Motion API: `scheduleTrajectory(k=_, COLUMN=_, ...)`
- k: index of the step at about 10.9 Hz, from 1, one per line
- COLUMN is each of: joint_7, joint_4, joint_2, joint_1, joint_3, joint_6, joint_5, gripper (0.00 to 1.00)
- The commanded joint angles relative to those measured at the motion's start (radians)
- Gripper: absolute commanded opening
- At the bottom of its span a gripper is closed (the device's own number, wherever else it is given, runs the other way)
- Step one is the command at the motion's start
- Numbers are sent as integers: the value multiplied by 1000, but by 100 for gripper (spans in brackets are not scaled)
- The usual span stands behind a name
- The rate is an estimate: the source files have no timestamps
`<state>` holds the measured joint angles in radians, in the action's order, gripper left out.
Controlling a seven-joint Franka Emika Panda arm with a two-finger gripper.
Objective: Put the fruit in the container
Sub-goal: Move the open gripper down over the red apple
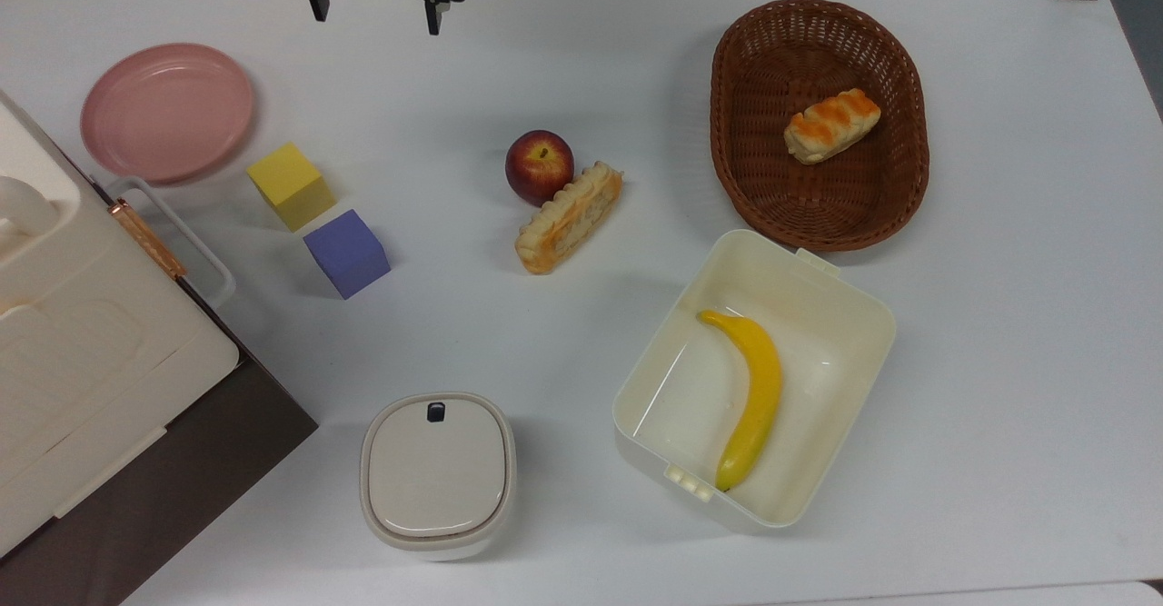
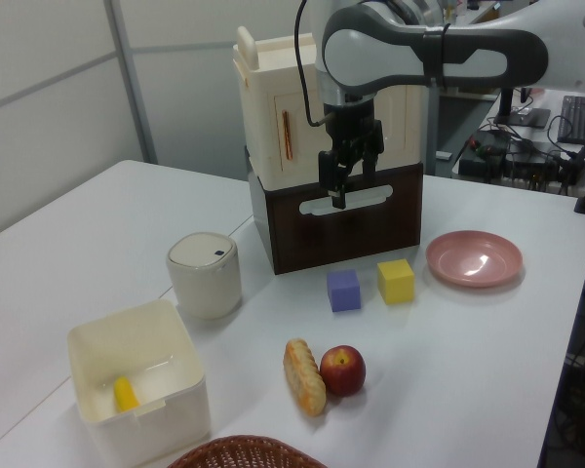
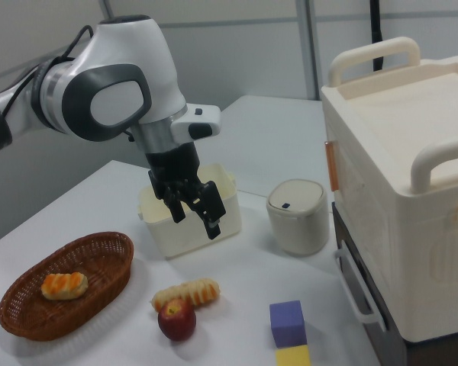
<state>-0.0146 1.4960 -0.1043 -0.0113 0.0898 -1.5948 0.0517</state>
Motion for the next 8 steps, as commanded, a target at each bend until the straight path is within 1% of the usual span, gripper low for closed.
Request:
scheduleTrajectory(k=1, joint_7=-21, joint_4=20, joint_2=20, joint_1=-1, joint_3=5, joint_6=16, joint_5=1, gripper=100)
scheduleTrajectory(k=3, joint_7=-21, joint_4=24, joint_2=14, joint_1=7, joint_3=-2, joint_6=15, joint_5=-4, gripper=100)
scheduleTrajectory(k=5, joint_7=-24, joint_4=76, joint_2=31, joint_1=19, joint_3=-10, joint_6=1, joint_5=-6, gripper=100)
scheduleTrajectory(k=6, joint_7=-24, joint_4=120, joint_2=46, joint_1=37, joint_3=-15, joint_6=-10, joint_5=-6, gripper=100)
scheduleTrajectory(k=8, joint_7=-24, joint_4=263, joint_2=101, joint_1=89, joint_3=-15, joint_6=-103, joint_5=-6, gripper=100)
